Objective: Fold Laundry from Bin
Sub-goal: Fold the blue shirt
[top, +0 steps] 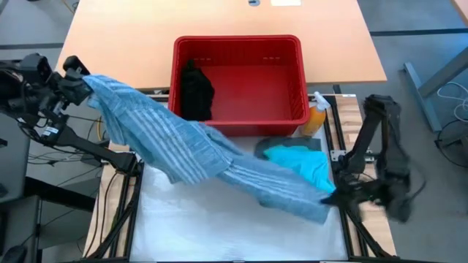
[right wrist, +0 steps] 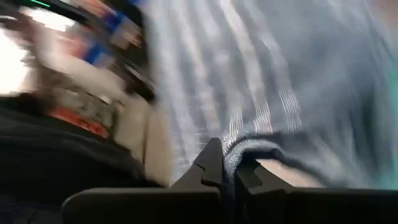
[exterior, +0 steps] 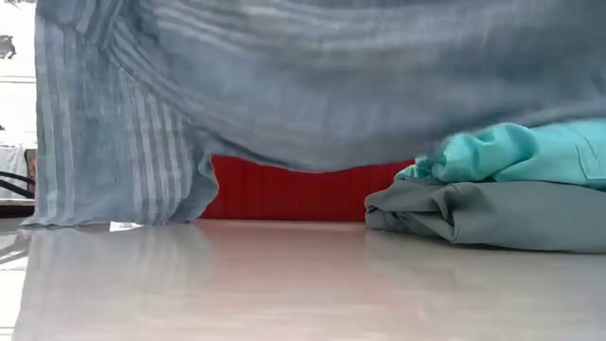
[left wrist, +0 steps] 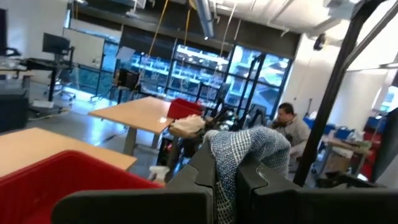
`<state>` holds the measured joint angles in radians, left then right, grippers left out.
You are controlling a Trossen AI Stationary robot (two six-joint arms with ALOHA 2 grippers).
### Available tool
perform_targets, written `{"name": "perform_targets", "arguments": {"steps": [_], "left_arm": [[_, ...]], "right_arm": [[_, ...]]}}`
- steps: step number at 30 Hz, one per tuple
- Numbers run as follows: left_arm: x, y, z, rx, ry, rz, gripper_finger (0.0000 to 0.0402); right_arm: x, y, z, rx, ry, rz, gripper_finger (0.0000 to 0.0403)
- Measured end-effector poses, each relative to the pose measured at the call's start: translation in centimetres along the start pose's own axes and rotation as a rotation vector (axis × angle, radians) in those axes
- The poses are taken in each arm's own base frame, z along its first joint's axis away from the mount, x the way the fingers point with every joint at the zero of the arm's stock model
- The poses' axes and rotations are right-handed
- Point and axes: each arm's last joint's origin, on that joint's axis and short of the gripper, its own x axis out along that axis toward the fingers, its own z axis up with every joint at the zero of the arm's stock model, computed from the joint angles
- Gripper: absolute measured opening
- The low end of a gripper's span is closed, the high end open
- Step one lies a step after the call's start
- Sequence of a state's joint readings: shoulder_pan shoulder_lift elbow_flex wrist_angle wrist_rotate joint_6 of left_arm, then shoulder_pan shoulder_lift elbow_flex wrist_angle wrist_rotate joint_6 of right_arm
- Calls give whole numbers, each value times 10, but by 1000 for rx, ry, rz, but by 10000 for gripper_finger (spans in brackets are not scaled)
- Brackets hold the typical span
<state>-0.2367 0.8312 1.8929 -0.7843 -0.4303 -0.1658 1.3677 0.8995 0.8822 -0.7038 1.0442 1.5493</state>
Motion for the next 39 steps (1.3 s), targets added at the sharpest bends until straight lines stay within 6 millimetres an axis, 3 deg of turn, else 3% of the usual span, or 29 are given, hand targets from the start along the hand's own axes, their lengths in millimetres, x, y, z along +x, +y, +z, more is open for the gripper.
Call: {"name": "perform_targets", "arguments": {"steps": [4, 7, 15, 20, 28, 34, 39], "left_arm": [[6, -1, -8, 11, 32, 7, 0], [12, -3, -13, 22, 54, 11, 0], [21, -7, -17, 41, 80, 12, 0], [27, -8, -24, 49, 141, 22, 0], [37, -10, -40, 61, 267, 54, 0], [38, -10, -43, 71, 298, 54, 0], [36, -9, -47, 68, 343, 68, 0]], "right_arm": [[26, -17, -31, 277, 187, -155, 28], [44, -26, -48, 377, 222, -236, 63], [56, -23, -47, 407, 240, -230, 184], [67, -25, -31, 420, 120, -233, 244], [138, -28, -6, 44, -43, -235, 254], [198, -37, 48, -63, -150, -164, 254], [254, -56, 98, -204, -115, -219, 254]]}}
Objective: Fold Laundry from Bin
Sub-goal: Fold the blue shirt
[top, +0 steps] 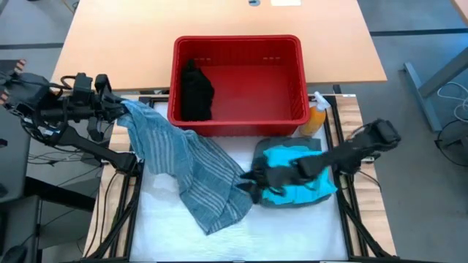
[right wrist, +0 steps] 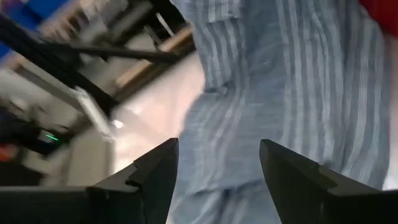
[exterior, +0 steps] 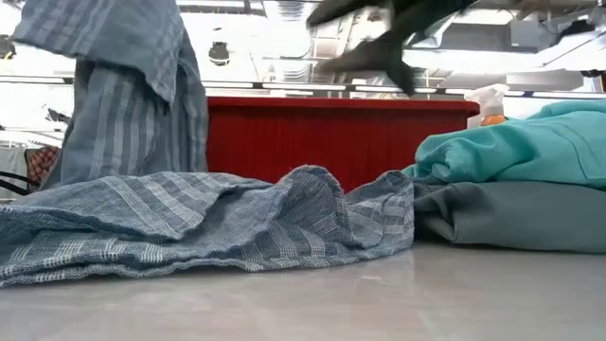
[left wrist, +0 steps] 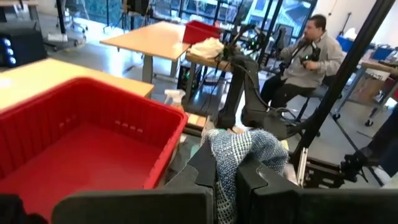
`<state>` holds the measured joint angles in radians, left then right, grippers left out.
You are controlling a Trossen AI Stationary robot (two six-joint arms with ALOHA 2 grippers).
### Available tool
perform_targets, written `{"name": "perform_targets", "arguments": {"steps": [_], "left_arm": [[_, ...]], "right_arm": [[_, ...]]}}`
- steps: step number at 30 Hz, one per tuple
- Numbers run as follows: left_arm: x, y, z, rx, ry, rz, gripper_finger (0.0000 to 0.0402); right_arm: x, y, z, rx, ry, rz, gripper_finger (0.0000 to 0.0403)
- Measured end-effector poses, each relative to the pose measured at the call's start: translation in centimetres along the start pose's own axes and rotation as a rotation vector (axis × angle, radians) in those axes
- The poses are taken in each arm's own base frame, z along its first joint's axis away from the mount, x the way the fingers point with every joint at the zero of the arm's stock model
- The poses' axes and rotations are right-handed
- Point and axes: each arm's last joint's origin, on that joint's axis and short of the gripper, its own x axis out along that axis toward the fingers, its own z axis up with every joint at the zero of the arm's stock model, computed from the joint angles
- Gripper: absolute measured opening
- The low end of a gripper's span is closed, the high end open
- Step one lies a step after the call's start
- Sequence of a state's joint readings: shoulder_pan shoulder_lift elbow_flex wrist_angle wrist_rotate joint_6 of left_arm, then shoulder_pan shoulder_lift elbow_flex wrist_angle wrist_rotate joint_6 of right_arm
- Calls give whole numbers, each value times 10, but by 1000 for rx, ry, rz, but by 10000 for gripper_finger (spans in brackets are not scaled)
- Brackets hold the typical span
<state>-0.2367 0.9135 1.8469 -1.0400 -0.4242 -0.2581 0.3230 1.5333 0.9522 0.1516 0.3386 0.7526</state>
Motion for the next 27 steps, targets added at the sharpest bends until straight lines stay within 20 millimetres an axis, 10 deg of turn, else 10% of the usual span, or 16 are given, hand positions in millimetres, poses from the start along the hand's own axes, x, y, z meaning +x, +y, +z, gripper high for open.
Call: {"name": "perform_targets", "arguments": {"steps": [13, 27], "left_arm": [[-6, 4, -7, -65, 69, 2, 0], [-6, 5, -9, -66, 80, 33, 0]], "right_arm": [[115, -61, 22, -91, 324, -288, 254], [126, -71, 11, -168, 416, -382, 249]]}}
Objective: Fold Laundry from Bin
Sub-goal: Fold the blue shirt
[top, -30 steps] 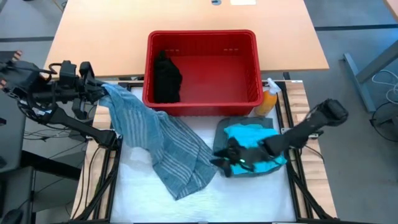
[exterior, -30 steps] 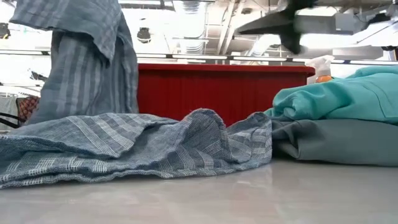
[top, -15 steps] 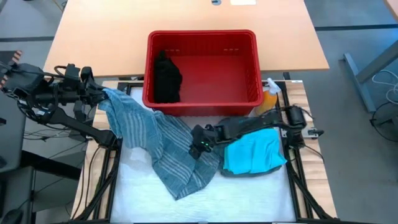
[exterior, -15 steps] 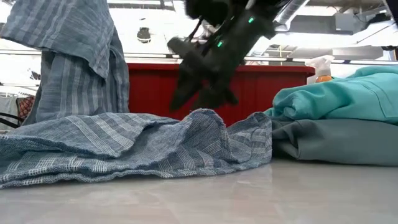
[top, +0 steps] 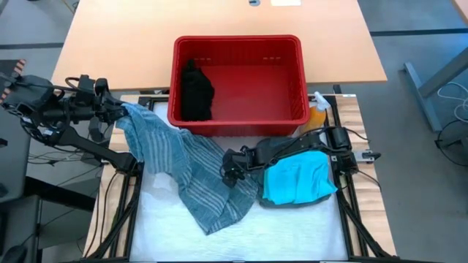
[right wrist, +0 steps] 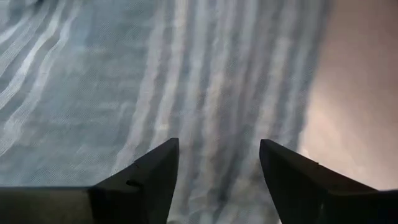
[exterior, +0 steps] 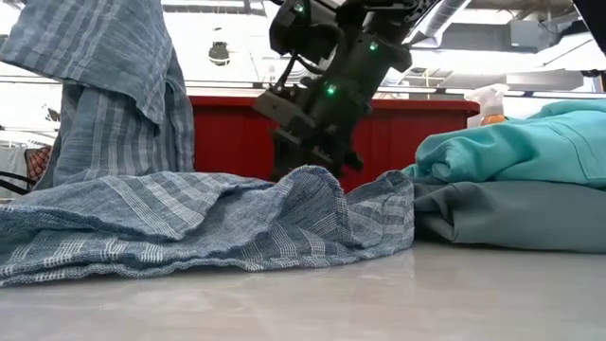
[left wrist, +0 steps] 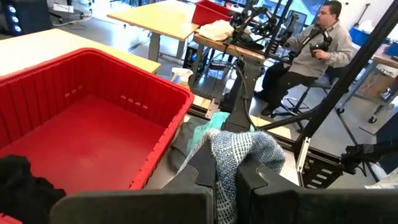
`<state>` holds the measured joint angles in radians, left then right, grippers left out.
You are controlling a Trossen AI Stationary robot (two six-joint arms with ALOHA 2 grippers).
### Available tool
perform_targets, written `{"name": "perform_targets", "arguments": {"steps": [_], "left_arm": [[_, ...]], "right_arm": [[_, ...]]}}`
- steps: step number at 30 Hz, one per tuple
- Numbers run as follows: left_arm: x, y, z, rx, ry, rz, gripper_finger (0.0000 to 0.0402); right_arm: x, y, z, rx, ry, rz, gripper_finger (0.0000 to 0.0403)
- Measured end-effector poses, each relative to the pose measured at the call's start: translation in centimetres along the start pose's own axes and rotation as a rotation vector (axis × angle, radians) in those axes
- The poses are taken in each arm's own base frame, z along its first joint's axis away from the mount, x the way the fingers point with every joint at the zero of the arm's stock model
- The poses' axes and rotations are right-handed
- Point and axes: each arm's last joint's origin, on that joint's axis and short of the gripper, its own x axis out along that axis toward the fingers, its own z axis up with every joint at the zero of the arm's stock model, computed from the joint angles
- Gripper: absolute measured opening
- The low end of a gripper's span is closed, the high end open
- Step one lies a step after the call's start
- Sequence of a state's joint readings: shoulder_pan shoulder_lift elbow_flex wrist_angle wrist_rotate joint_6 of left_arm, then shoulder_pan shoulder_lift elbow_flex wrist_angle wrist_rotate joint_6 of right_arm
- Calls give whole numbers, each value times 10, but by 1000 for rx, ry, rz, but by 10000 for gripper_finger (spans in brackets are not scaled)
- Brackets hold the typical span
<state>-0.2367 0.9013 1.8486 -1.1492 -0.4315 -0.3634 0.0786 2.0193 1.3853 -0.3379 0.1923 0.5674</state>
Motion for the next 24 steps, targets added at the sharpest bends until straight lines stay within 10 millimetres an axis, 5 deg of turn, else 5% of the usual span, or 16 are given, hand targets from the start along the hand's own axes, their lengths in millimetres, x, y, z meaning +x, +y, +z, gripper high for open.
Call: {"name": "perform_targets", "arguments": {"steps": [3, 9, 13, 17, 24], "left_arm": [[0, 0, 0, 1, 1, 2, 0], [0, 0, -1, 3, 6, 5, 0], [0, 2, -4, 21, 40, 12, 0], [6, 3, -16, 0, 123, 46, 0], [28, 3, -57, -98, 173, -91, 0]], "right_arm": [[0, 1, -2, -3, 35, 47, 207], [9, 12, -11, -38, 113, 191, 30], [-3, 23, -10, -24, 119, 264, 22], [-53, 38, 3, -42, 37, 354, 21], [-189, 48, 1, -74, -113, 504, 21]]}}
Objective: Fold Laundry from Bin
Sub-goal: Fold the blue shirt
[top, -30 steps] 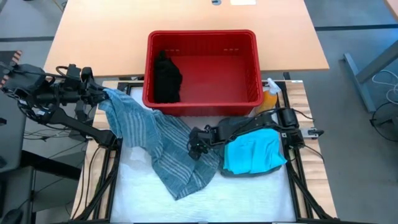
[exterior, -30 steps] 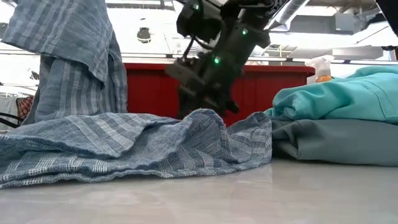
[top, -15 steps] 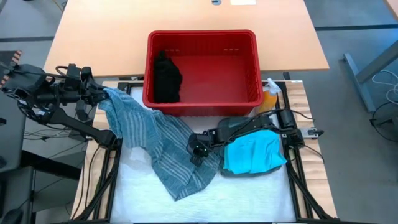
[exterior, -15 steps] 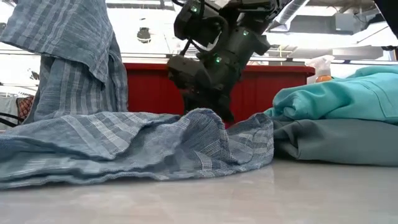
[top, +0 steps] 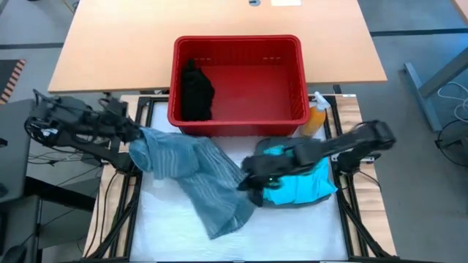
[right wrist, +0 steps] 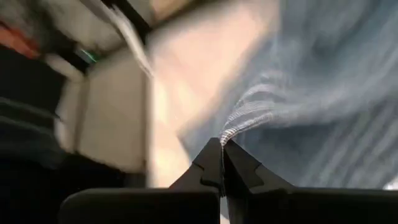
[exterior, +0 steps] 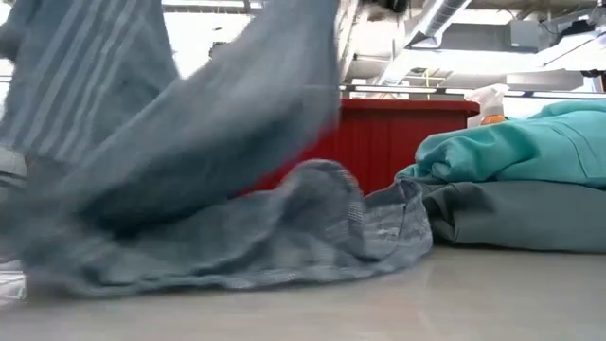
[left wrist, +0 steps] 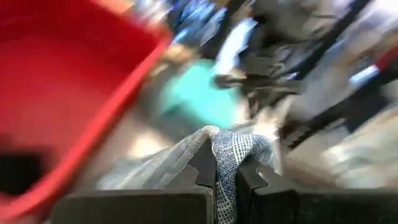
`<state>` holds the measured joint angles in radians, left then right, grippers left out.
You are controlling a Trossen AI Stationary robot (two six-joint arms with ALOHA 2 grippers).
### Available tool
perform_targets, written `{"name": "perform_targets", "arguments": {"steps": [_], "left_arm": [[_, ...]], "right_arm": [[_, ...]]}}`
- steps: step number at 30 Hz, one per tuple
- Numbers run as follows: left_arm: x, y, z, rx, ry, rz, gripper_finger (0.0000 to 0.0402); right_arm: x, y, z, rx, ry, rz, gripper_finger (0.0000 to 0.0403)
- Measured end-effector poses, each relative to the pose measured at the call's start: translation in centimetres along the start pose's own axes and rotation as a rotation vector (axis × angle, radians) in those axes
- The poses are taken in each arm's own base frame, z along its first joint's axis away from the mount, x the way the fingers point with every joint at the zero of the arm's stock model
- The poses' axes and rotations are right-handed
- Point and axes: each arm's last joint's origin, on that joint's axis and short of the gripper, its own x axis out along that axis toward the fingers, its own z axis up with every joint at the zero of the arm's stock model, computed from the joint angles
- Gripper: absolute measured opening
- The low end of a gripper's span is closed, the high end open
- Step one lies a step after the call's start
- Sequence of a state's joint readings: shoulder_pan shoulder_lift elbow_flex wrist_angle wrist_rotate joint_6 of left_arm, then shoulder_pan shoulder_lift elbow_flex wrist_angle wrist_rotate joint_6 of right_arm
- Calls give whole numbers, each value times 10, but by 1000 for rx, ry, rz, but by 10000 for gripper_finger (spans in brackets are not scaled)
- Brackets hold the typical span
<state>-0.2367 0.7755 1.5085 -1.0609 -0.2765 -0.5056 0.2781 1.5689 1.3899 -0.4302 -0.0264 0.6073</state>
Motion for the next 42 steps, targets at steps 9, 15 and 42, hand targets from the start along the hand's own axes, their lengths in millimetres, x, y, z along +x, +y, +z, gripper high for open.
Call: {"name": "perform_targets", "arguments": {"steps": [9, 15, 42], "left_arm": [[59, -43, 39, 79, -558, -492, 0], [113, -40, 81, 164, -745, -266, 0], [66, -14, 142, 278, -82, -482, 0]], "right_arm": [[-201, 48, -28, -66, -433, 43, 21], [-296, 20, -31, -173, -782, -126, 21], [-329, 26, -33, -401, -496, 242, 21]]}}
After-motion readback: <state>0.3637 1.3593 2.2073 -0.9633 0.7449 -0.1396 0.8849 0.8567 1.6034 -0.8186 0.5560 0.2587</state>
